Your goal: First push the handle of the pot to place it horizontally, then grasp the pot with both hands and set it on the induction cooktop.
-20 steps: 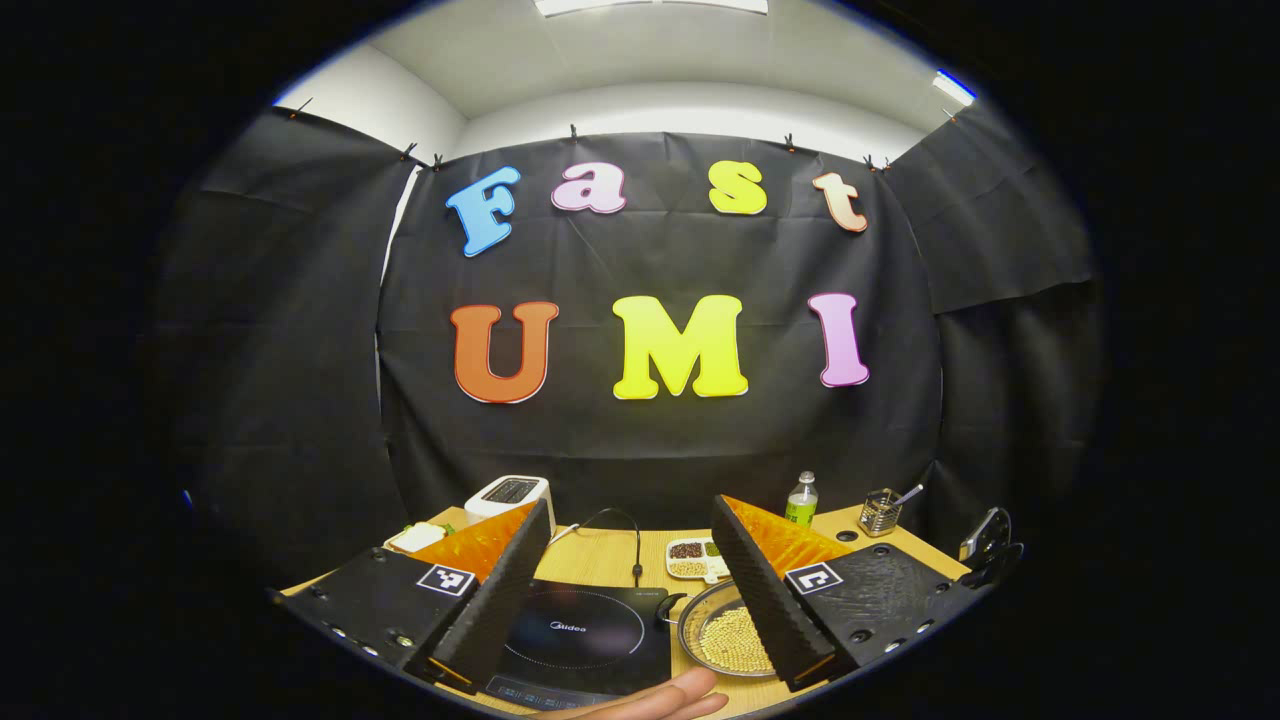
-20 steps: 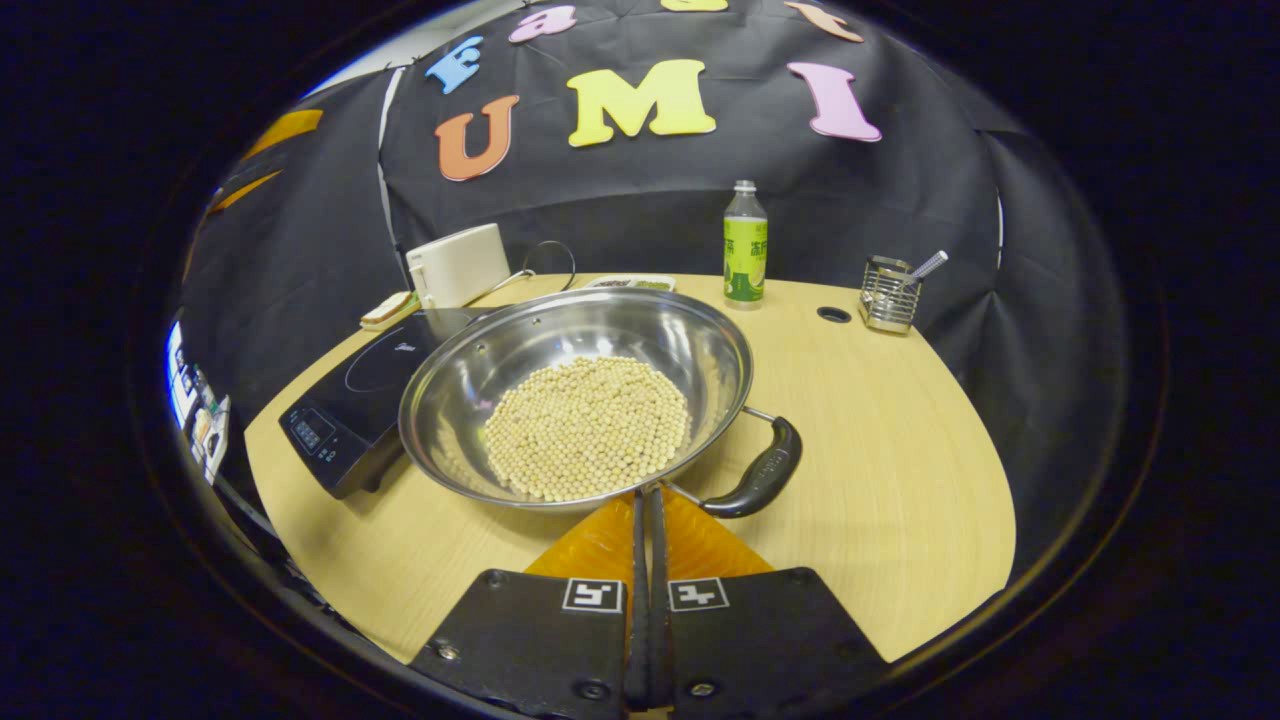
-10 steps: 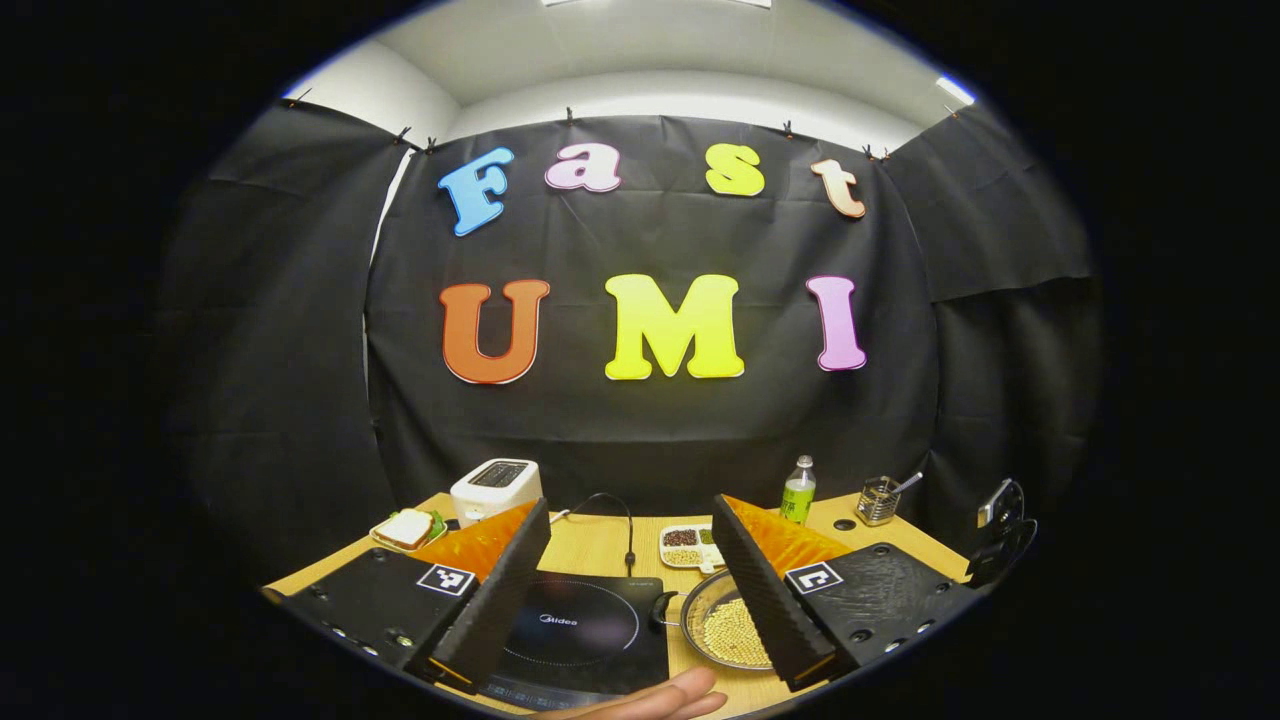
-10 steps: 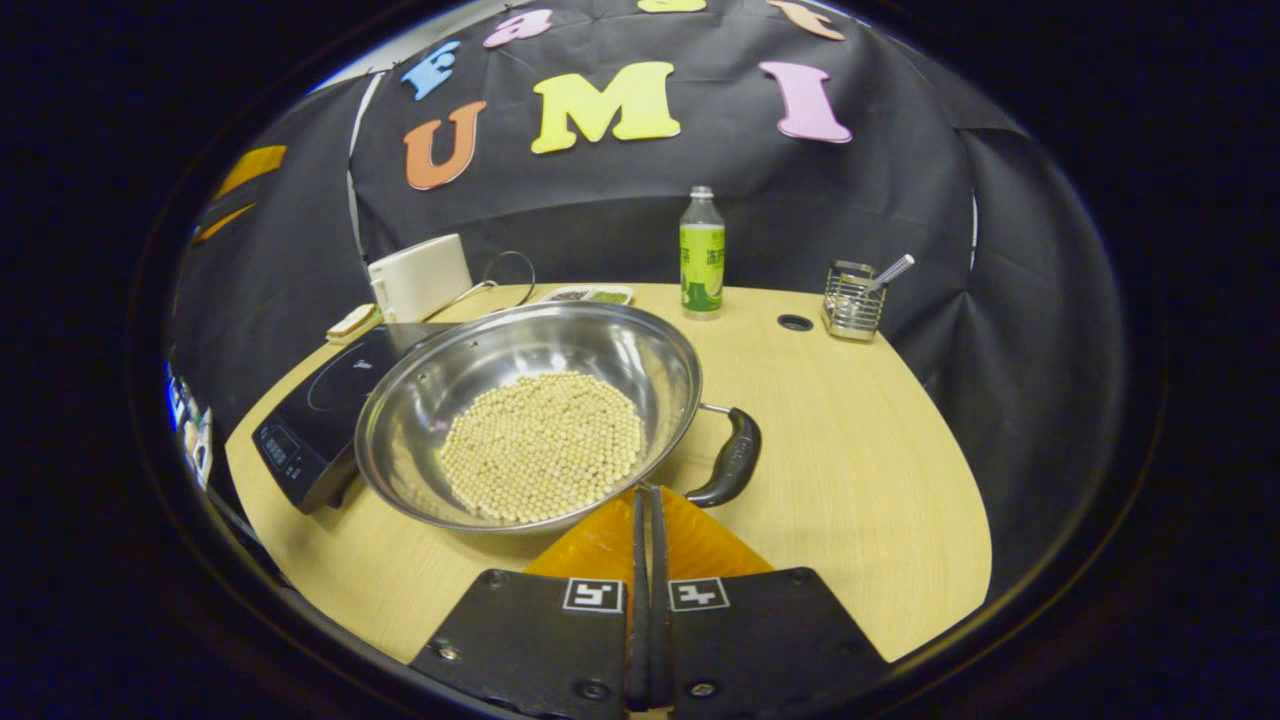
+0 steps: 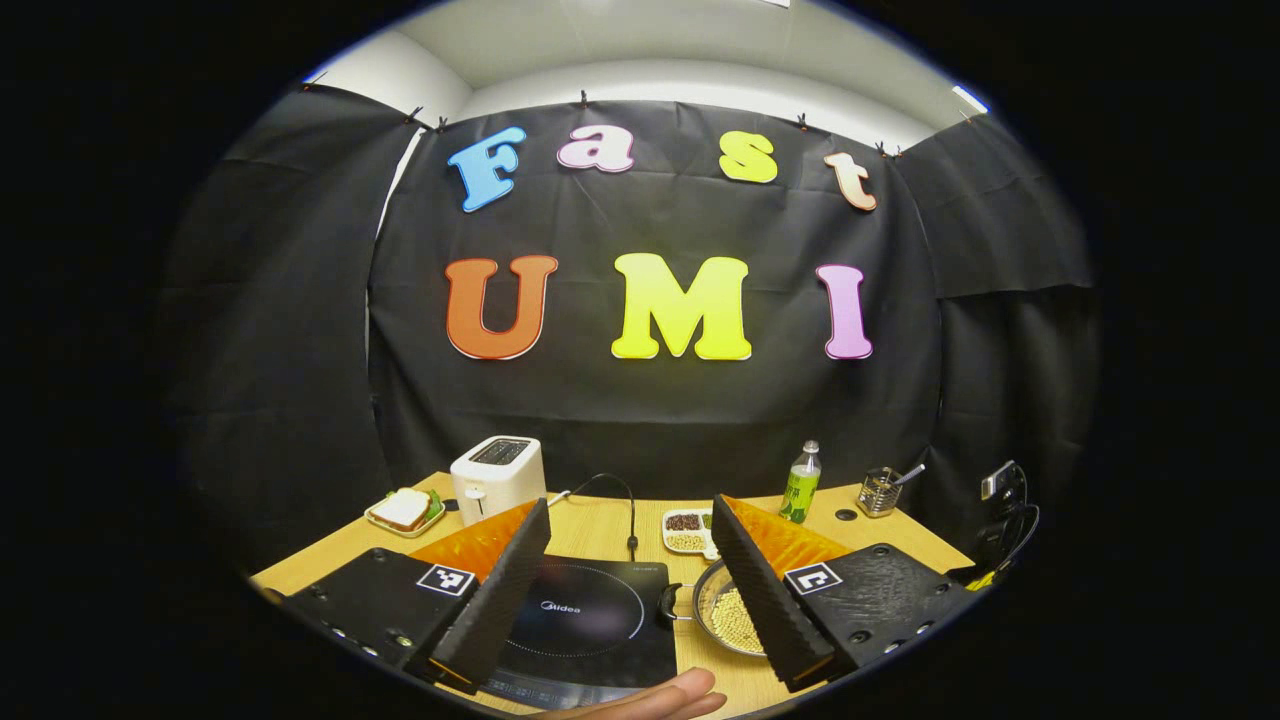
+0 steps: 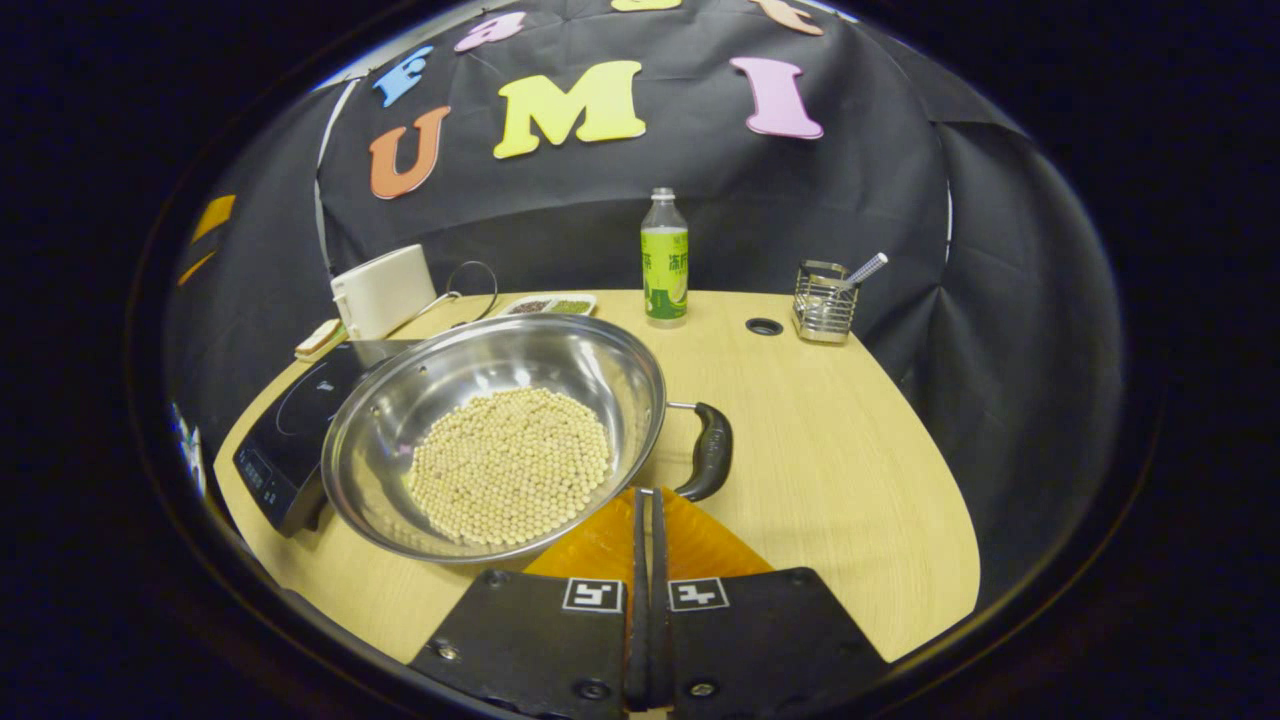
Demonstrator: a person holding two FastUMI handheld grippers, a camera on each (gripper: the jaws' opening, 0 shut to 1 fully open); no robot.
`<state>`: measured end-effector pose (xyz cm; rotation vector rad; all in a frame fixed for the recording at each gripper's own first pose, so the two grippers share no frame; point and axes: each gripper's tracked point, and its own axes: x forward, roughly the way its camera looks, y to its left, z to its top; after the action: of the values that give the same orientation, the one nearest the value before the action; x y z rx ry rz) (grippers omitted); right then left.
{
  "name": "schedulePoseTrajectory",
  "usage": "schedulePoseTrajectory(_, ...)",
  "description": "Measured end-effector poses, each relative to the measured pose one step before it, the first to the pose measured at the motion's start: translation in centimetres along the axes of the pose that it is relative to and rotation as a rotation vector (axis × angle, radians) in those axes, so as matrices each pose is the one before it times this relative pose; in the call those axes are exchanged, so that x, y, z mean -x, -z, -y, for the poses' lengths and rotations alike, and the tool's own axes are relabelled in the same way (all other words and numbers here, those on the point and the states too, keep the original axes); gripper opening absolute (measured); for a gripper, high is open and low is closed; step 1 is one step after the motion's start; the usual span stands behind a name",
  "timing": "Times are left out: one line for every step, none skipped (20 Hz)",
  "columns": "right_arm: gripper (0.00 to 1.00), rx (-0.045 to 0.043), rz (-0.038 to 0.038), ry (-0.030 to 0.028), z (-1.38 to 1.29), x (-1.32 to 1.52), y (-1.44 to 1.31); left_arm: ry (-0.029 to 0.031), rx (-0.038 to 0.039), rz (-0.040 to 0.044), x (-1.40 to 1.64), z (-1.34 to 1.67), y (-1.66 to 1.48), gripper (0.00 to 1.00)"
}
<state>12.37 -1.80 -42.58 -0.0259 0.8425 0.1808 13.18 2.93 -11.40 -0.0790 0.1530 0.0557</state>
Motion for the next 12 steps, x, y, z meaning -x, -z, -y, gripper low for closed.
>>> schedulePoseTrajectory(0.04, -0.00068, -0.0005, 0.00431, 0.157, -0.071, -0.115, -0.00001, -0.00039, -0.00682, -0.151, -0.125, 0.239, 0.97)
schedulePoseTrajectory(0.01, 0.00045, -0.00006, 0.00593, 0.116, -0.126, -0.086, 0.00008, -0.00061, -0.00806, -0.126, -0.027, 0.355, 0.97)
schedulePoseTrajectory(0.01, 0.002, 0.00025, 0.00676, 0.136, -0.134, -0.152, 0.00001, -0.00039, -0.00747, -0.155, 0.013, 0.341, 0.97)
schedulePoseTrajectory(0.01, 0.0024, 0.0017, 0.00669, 0.12, -0.194, -0.121, -0.00038, -0.00042, -0.00734, -0.059, -0.023, 0.199, 0.97)
schedulePoseTrajectory(0.04, 0.00135, 0.00198, 0.00706, 0.149, -0.207, -0.159, 0.00084, -0.00042, -0.00576, -0.105, 0.029, 0.199, 0.97)
schedulePoseTrajectory(0.04, -0.00123, 0.00217, 0.00636, 0.125, -0.097, -0.125, 0.00231, -0.00044, -0.0066, -0.132, 0.141, 0.39, 0.97)
schedulePoseTrajectory(0.04, 0.00023, 0.00346, 0.00494, 0.071, -0.106, -0.127, 0.00121, 0.00153, -0.00696, -0.086, 0.123, 0.159, 0.97)
schedulePoseTrajectory(0.04, -0.00246, 0.00078, 0.00429, 0.071, -0.149, -0.056, 0.00292, 0.00056, -0.00859, -0.105, 0.197, 0.349, 0.97)
schedulePoseTrajectory(0.04, -0.00454, 0.00088, 0.00137, 0.063, 0.067, -0.154, 0.00305, -0.00184, -0.00852, -0.146, 0.173, 0.378, 0.97)
schedulePoseTrajectory(0.04, -0.00347, 0.00186, -0.00153, -0.097, -0.034, -0.129, 0.00125, -0.00378, -0.00502, -0.223, 0.177, 0.303, 0.97)
schedulePoseTrajectory(0.04, -0.00191, 0.00082, -0.00355, -0.056, 0.176, -0.185, 0.00193, -0.0028, -0.00772, -0.343, 0.179, 0.314, 0.97)
schedulePoseTrajectory(0.01, -0.00162, 0.00329, -0.00423, -0.088, 0.164, -0.213, 0.00015, -0.00143, -0.01305, -0.308, 0.237, 0.461, 0.97)
